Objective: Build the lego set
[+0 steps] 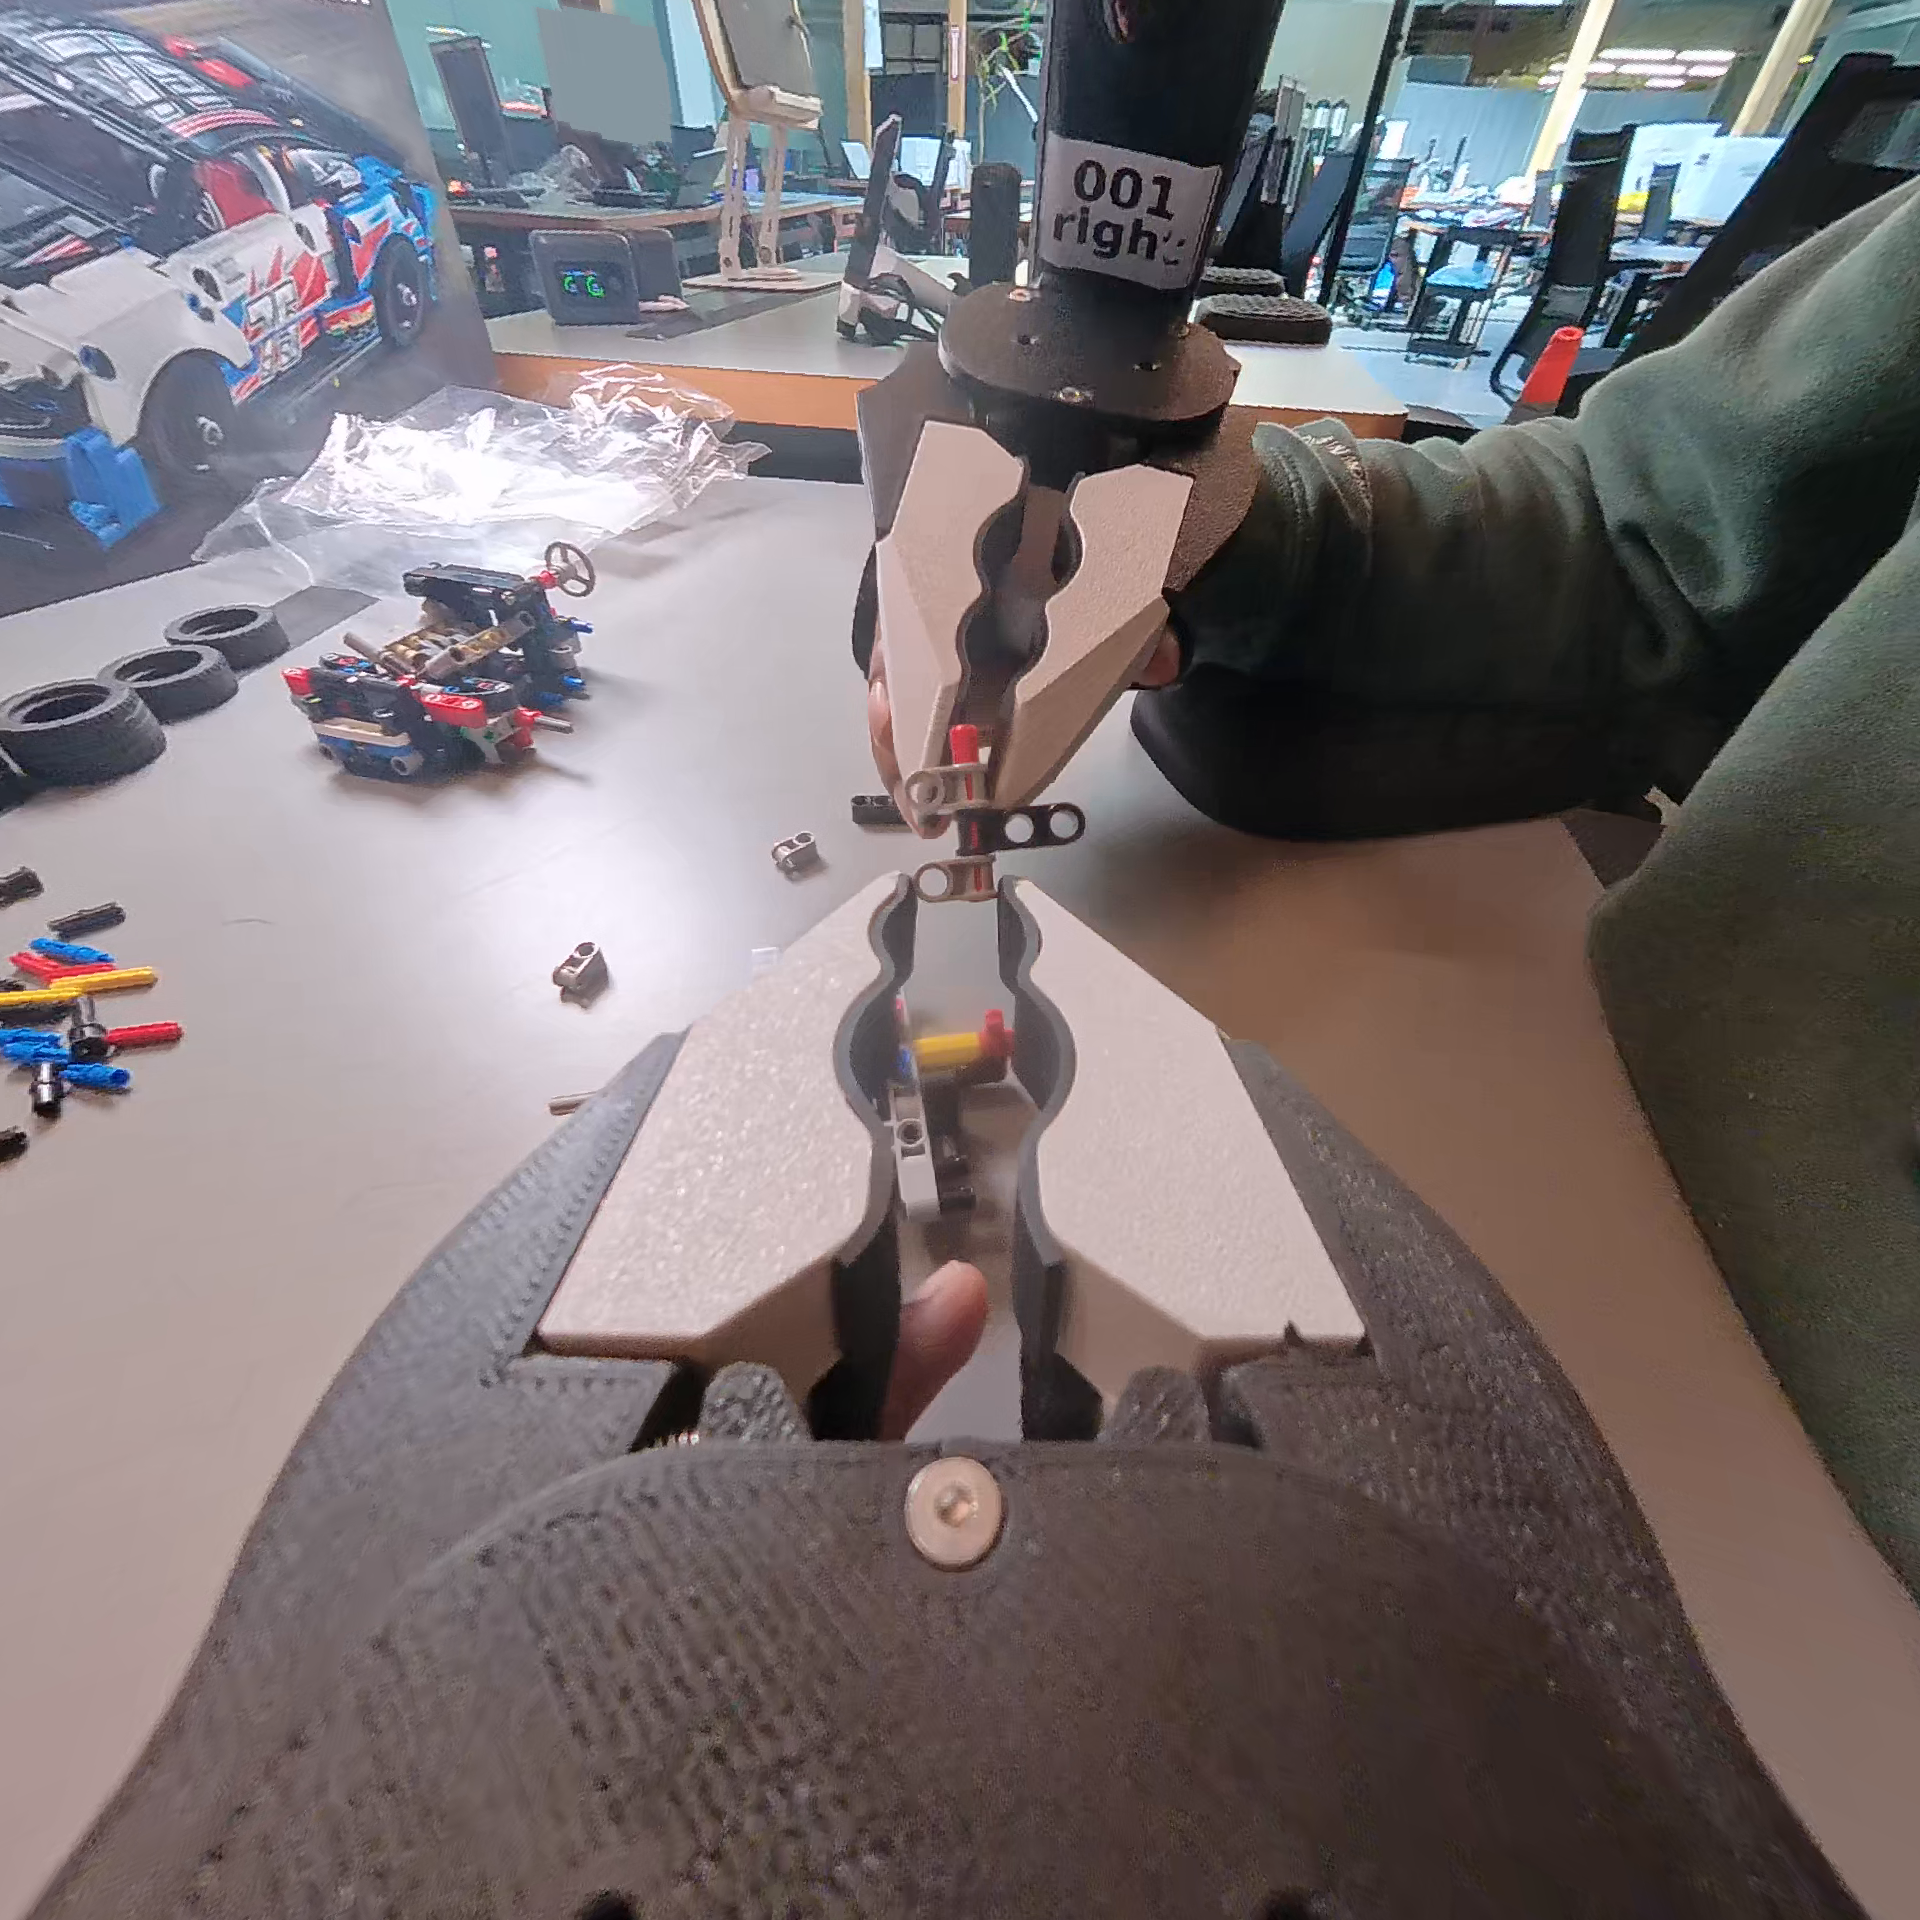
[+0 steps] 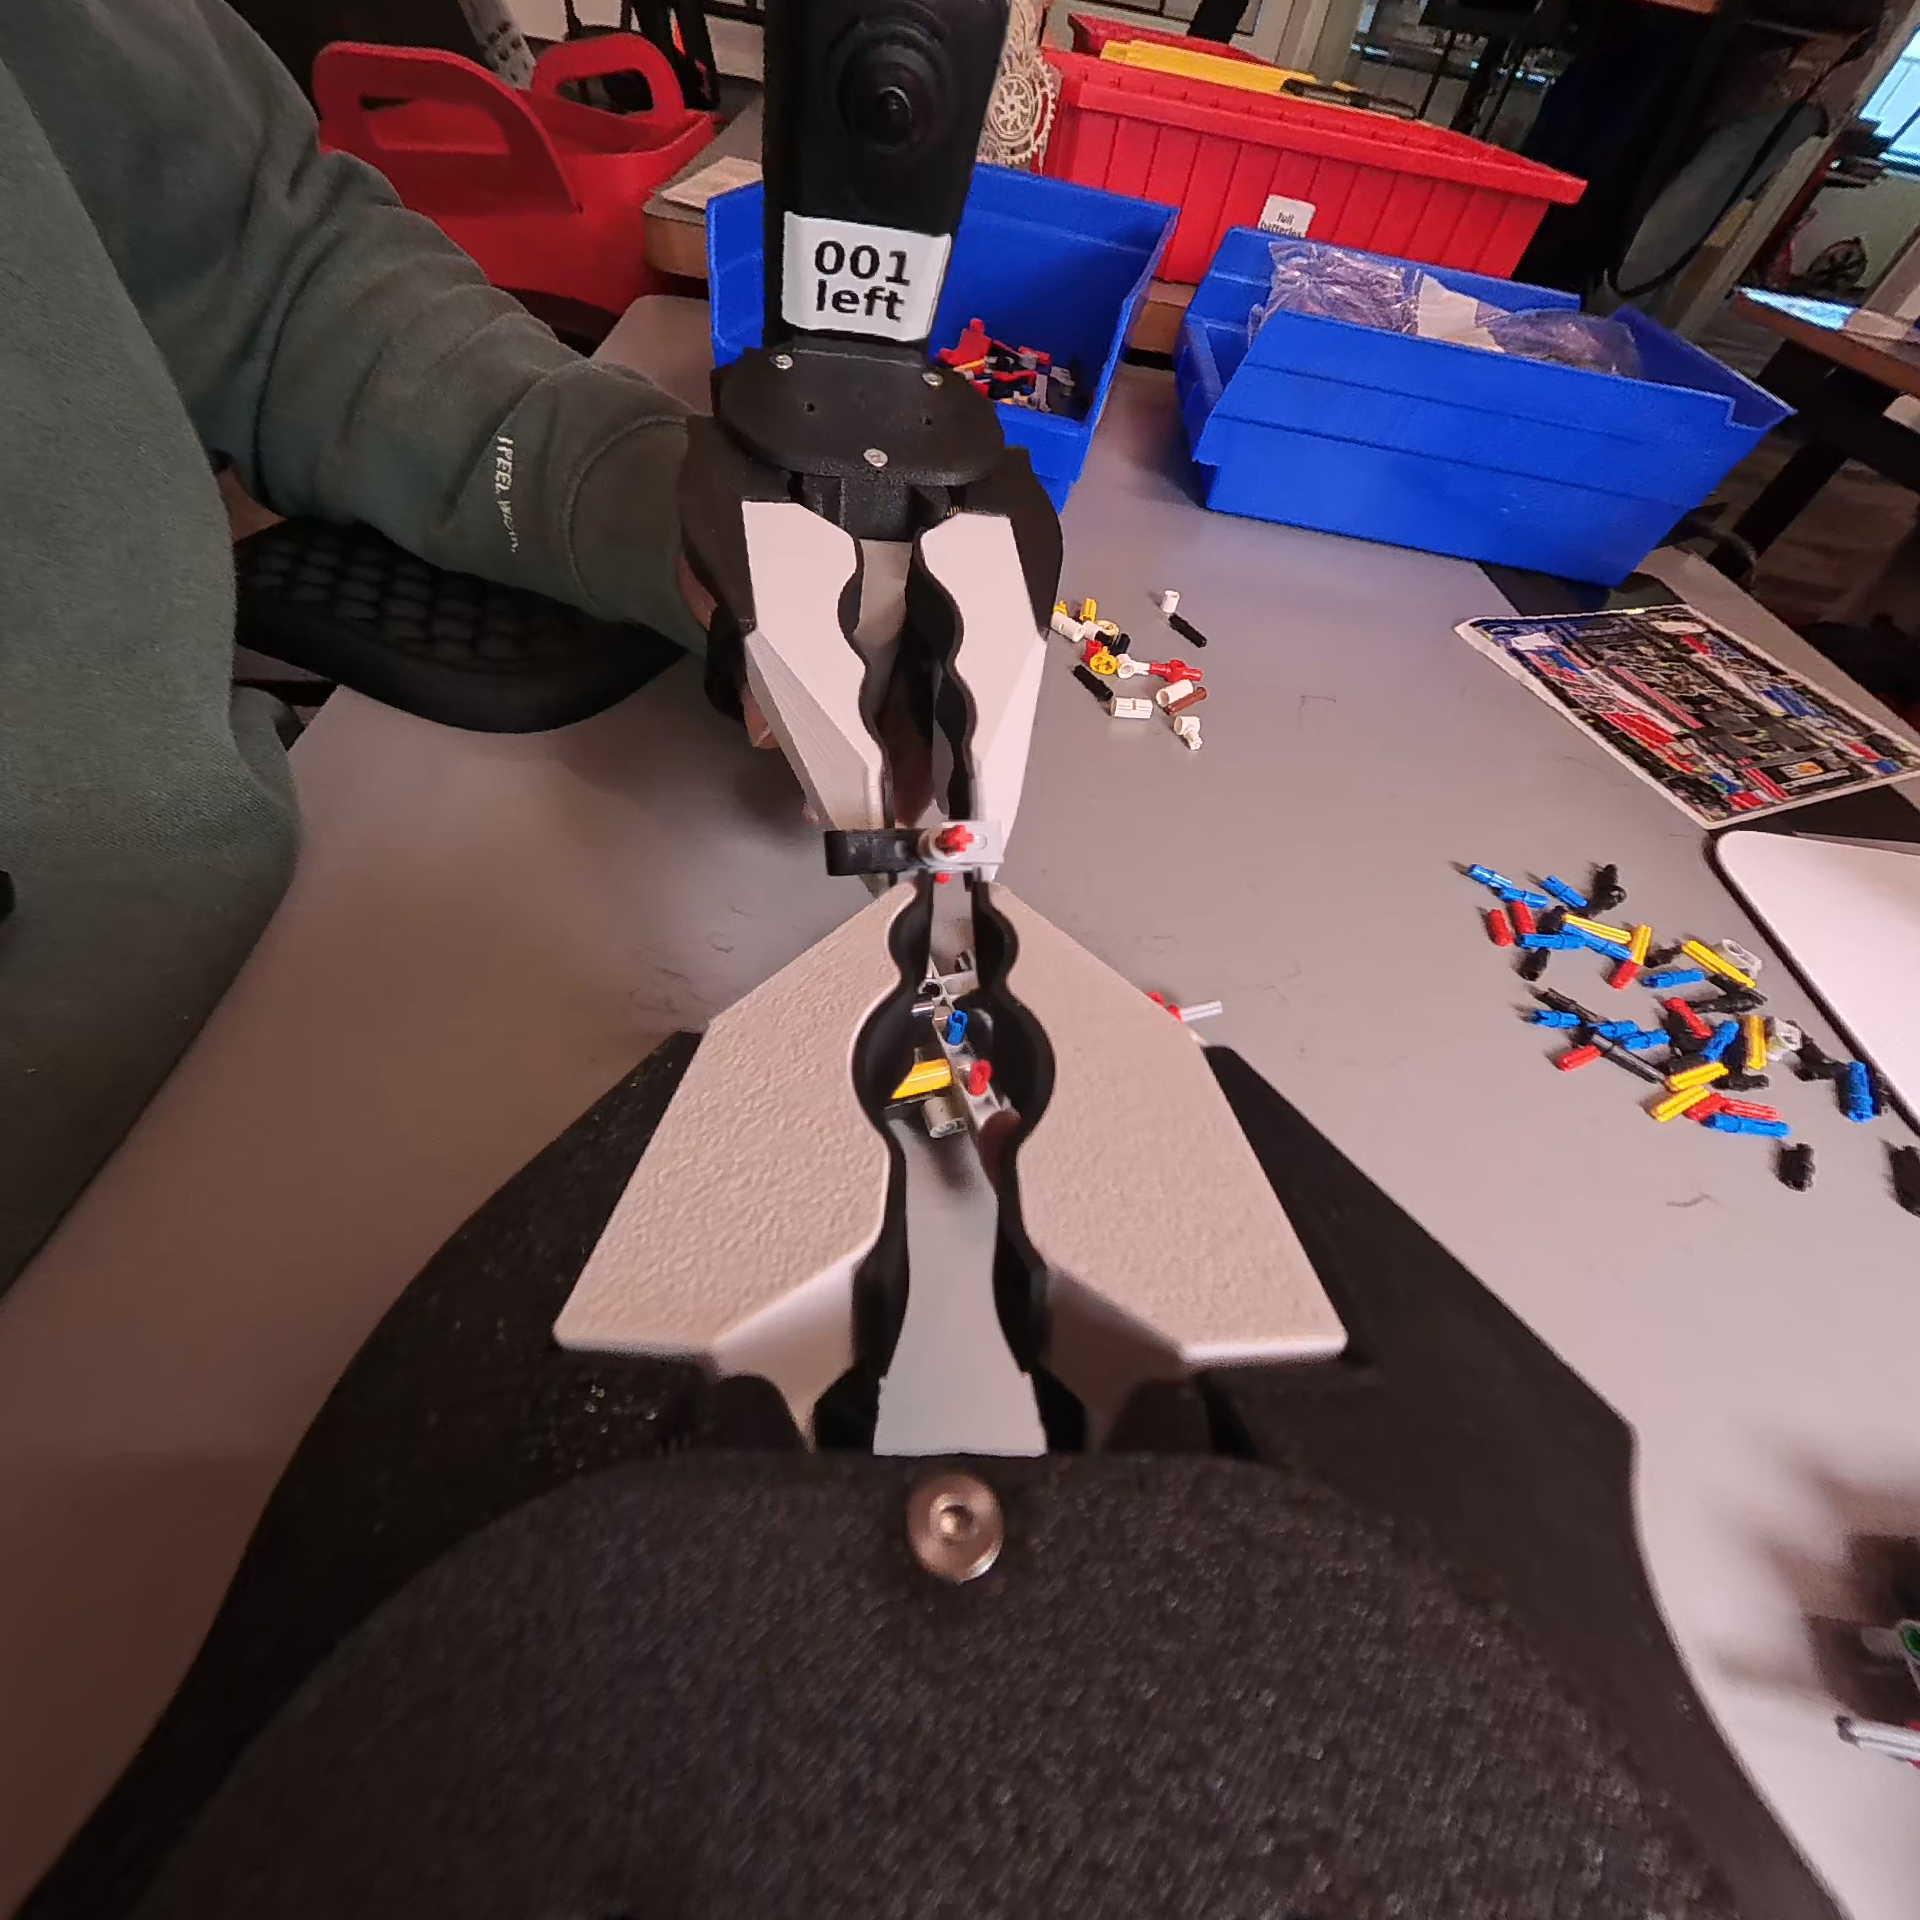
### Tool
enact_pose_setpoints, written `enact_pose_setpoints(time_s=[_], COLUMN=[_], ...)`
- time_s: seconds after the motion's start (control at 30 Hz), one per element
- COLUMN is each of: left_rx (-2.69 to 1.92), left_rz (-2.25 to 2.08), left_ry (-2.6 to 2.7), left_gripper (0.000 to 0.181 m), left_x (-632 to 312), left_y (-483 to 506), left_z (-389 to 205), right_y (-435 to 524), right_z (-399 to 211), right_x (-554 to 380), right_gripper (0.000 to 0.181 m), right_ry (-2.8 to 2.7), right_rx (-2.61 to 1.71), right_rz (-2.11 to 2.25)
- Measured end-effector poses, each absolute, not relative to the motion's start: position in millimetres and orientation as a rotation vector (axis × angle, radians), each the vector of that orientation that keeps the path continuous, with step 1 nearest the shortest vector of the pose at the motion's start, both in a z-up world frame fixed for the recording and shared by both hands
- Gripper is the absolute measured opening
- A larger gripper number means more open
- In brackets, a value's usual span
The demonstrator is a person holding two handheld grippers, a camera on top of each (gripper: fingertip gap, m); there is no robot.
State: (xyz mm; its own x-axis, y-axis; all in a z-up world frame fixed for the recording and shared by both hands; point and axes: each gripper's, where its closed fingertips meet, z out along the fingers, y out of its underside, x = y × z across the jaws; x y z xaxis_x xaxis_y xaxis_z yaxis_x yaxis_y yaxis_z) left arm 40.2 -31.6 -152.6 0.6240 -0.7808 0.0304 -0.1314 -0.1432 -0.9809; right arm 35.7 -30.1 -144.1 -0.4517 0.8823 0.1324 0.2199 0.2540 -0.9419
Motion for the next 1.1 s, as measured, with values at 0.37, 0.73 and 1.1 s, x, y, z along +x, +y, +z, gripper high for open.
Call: enact_pose_setpoints(time_s=[0.37, 0.73, 1.1], left_rx=[-1.644, -1.693, -1.699], left_rz=[-0.699, -0.663, -0.563], left_ry=[0.741, 0.782, 0.808], left_gripper=[0.013, 0.013, 0.013], left_x=[38, 39, 35], left_y=[-31, -31, -28], left_z=[-152, -161, -164], right_y=[-31, -33, -26], right_z=[-152, -157, -152], right_x=[33, 30, 29], right_gripper=[0.014, 0.000, 0.000], right_ry=[-1.847, -1.858, -1.816], right_rx=[-1.017, -1.006, -1.019], right_rz=[1.211, 1.159, 1.154])
